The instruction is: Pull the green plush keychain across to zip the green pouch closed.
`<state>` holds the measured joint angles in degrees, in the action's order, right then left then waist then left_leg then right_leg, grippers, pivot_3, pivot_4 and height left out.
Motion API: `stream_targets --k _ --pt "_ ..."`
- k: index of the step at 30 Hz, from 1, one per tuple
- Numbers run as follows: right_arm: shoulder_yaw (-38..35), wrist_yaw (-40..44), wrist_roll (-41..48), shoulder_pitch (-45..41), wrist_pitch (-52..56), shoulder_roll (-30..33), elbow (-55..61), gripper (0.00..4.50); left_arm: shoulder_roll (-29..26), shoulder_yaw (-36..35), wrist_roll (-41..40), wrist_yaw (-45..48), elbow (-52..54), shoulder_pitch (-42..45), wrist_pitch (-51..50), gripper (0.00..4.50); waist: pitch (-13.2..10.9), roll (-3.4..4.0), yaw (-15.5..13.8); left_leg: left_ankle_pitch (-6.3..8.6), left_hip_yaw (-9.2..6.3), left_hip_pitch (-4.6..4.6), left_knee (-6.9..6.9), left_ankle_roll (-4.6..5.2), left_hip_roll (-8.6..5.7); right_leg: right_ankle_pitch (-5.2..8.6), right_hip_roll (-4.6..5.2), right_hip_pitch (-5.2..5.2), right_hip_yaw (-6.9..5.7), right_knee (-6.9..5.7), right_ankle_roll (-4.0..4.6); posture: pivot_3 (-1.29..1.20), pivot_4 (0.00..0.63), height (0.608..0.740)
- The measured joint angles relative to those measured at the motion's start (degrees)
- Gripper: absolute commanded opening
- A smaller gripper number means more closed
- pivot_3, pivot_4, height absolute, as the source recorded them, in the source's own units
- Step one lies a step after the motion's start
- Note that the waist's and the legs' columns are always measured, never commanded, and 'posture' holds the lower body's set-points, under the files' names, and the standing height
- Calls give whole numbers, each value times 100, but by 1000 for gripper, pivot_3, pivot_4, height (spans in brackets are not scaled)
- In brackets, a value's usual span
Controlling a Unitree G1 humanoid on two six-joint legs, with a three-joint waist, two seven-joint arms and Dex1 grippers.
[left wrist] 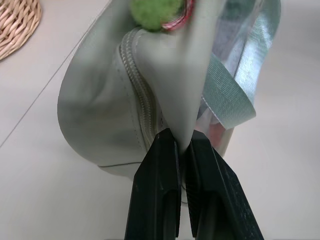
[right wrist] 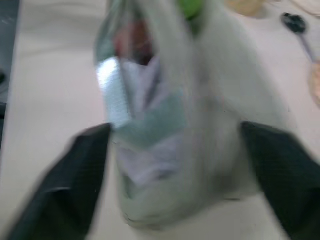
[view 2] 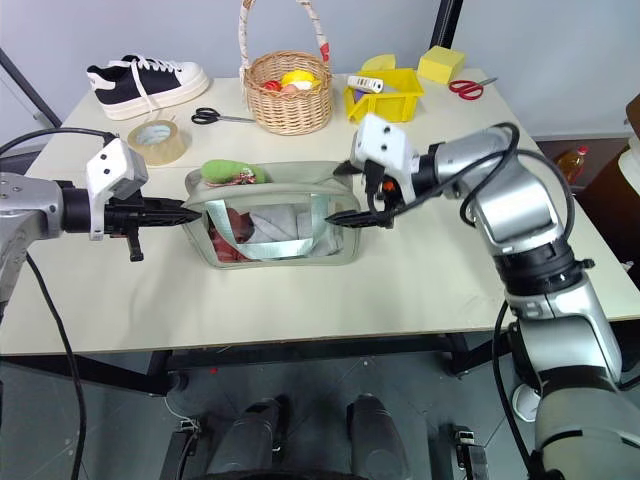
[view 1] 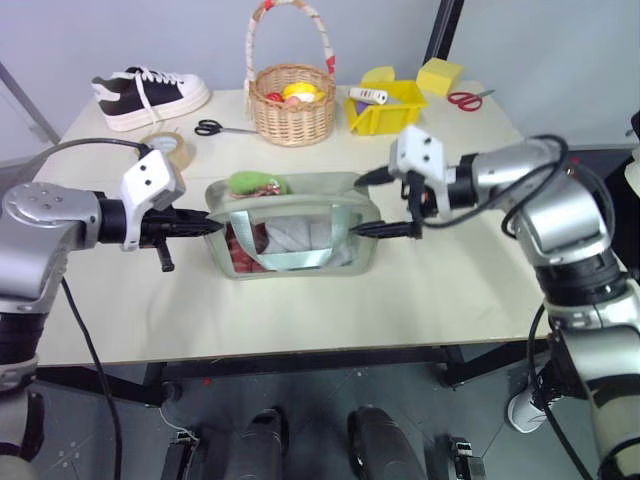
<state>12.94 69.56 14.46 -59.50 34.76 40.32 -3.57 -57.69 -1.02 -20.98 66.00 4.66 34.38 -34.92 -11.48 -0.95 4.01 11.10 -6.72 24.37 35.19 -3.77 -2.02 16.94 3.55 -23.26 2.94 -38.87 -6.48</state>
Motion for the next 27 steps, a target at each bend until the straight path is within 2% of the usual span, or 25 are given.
stream_targets --k 5,10,14,19,22,27 --pt "-423 -358 341 -1046 241 -958 -460 4440 10 1 34 -14 6 4 42 0 -1 1 5 0 0 0 -10 0 8 1 -8 -9 3 -4 1 0 150 740" --pt "-118 -842 373 -1045 246 -2026 -663 4440 22 9 37 -13 4 1 49 0 0 0 -15 0 -1 6 -3 0 0 0 -1 -9 2 -5 0 0 150 740" --pt "14 -997 337 -1045 88 -2411 -832 4440 25 10 40 -16 10 1 50 0 0 0 -17 0 -1 5 -3 -1 -1 0 -2 -9 2 -5 0 0 150 740" --pt "125 -1075 108 -1025 -205 -2501 -1218 4440 24 8 44 -26 42 -31 50 0 0 0 -9 0 -2 4 -3 -1 -1 0 -3 -11 2 -12 0 0 150 740" --pt "197 -1073 -23 -986 -294 -2515 -1324 3609 24 8 47 -27 51 -33 50 0 0 0 -9 0 -1 4 -3 -1 -1 0 -3 -11 2 -13 0 0 150 740" --pt "309 -1031 -189 -851 -438 -2532 -1389 942 31 9 53 -22 46 -24 52 0 0 0 -8 0 -1 4 -3 -1 -1 0 -3 -11 2 -13 0 0 150 740"
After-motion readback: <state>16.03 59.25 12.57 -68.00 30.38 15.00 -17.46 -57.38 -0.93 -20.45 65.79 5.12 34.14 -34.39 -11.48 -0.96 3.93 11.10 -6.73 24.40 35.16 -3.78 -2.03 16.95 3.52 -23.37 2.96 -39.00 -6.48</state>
